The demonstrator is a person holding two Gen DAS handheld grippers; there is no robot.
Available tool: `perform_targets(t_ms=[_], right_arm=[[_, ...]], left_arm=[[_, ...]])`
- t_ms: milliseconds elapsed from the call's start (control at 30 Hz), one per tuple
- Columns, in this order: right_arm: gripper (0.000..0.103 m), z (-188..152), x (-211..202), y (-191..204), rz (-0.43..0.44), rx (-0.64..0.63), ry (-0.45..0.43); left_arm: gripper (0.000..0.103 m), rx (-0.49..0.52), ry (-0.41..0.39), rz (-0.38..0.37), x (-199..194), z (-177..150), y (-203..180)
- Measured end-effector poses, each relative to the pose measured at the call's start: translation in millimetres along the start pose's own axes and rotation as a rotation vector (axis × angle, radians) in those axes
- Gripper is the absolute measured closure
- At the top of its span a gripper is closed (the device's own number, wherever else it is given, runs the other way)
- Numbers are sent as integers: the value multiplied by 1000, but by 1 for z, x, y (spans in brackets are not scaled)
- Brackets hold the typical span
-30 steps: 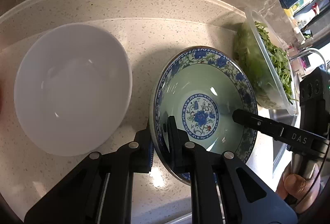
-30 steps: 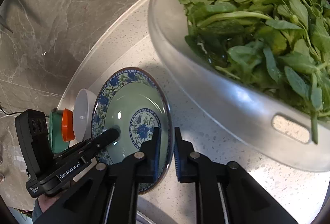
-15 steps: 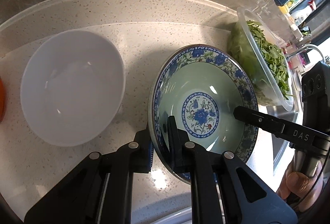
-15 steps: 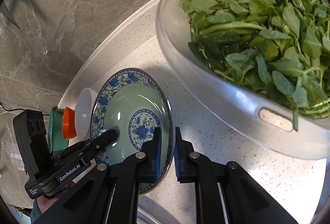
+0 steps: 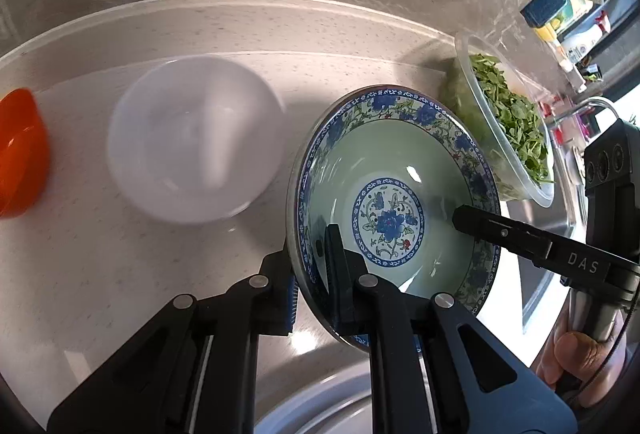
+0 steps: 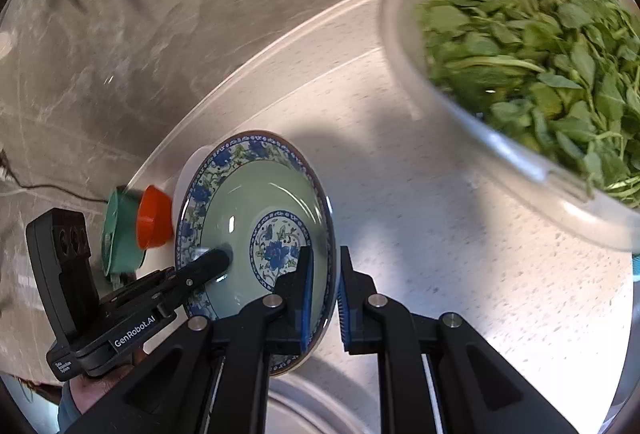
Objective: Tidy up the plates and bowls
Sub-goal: 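Lift the patterned bowl with both grippers and carry it beside the rice cooker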
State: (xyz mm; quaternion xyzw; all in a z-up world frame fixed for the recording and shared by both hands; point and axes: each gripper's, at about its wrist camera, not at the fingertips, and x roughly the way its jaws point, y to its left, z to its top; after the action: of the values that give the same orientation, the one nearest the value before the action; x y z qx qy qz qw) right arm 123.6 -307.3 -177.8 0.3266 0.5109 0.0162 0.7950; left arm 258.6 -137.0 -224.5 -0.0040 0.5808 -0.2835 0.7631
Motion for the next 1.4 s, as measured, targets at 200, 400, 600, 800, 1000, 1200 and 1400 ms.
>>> perform_targets(t_ms=[200, 400, 600, 800, 1000, 1200, 1400], right_arm=[[89, -10, 6, 31, 21, -61, 24], [89, -24, 17, 63, 43, -123, 57], [89, -41, 30, 88, 64, -183, 98], [89, -55, 48, 118, 82, -242, 144], [88, -73, 66, 144, 107, -298, 195], [88, -92, 84, 166, 124, -348, 250], [88, -112, 100, 189, 138, -393, 294]], left_arm=[[93, -46, -26, 14, -30, -19, 23], [92, -114, -44, 28, -54, -44, 54], [92, -170, -66, 54, -77, -72, 85], [92, -229, -82, 76, -99, -102, 118], [92, -289, -90, 105, -120, -138, 149], [92, -357, -95, 122, -138, -178, 184], [92, -412, -104, 137, -156, -216, 211]])
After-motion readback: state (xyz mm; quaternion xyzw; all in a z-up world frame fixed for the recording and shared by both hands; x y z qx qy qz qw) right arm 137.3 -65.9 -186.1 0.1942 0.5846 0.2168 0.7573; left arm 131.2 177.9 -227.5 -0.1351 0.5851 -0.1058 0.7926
